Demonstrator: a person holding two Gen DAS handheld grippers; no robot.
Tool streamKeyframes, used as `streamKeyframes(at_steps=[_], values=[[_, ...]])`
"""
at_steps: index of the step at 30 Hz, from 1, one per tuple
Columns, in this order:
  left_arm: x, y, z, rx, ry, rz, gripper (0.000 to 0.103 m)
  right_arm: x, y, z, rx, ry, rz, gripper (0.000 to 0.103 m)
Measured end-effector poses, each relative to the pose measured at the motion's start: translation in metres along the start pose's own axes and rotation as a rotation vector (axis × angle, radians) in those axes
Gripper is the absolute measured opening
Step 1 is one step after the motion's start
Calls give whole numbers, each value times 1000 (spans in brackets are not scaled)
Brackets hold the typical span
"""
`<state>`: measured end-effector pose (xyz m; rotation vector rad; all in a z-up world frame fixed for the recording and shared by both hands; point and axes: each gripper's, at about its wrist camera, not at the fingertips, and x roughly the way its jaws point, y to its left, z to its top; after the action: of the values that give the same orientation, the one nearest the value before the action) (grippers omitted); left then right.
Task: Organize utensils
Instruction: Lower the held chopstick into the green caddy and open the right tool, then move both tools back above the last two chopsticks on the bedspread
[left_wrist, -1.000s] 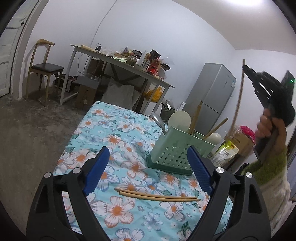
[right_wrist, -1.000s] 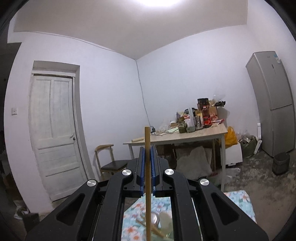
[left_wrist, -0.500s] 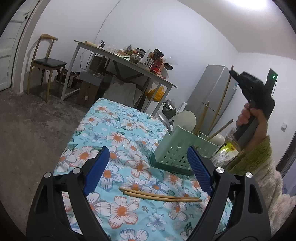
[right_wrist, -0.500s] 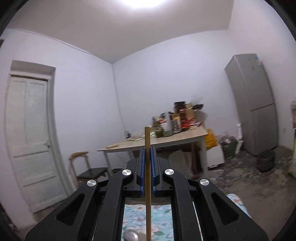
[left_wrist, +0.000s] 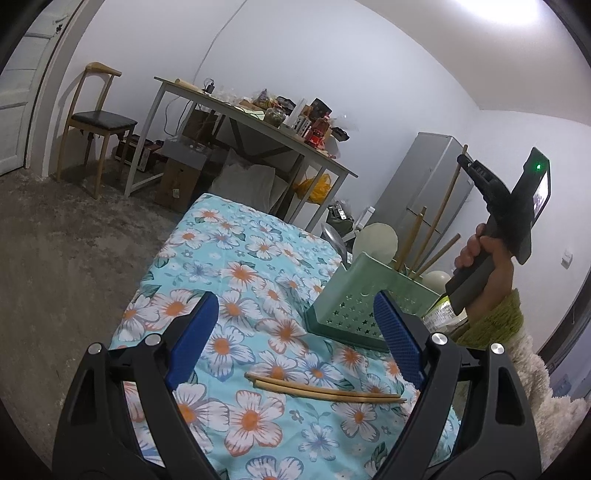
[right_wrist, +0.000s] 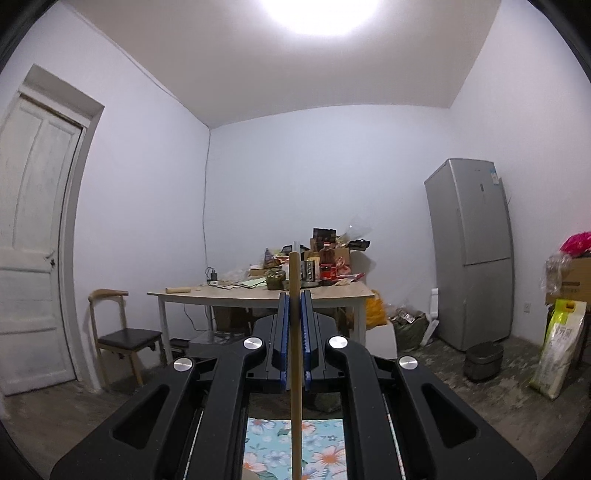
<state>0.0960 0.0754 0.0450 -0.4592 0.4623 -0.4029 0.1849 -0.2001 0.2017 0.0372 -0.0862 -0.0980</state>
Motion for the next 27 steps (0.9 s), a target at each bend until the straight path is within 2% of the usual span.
streamKeyframes(at_steps=[10,21,23,27], values=[[1,3,-1,-10,2,0,82,5,1,-16,2,31,-2,6],[1,0,-1,4,8,0,82,2,-14,-47,-5,154,62,9],[2,-2,-1,7,11,-2,82,-5,-24,-50,12,174,61,29],[1,-10,-3,23,11,0,82,-26,-43,-48,46,171,56,46]])
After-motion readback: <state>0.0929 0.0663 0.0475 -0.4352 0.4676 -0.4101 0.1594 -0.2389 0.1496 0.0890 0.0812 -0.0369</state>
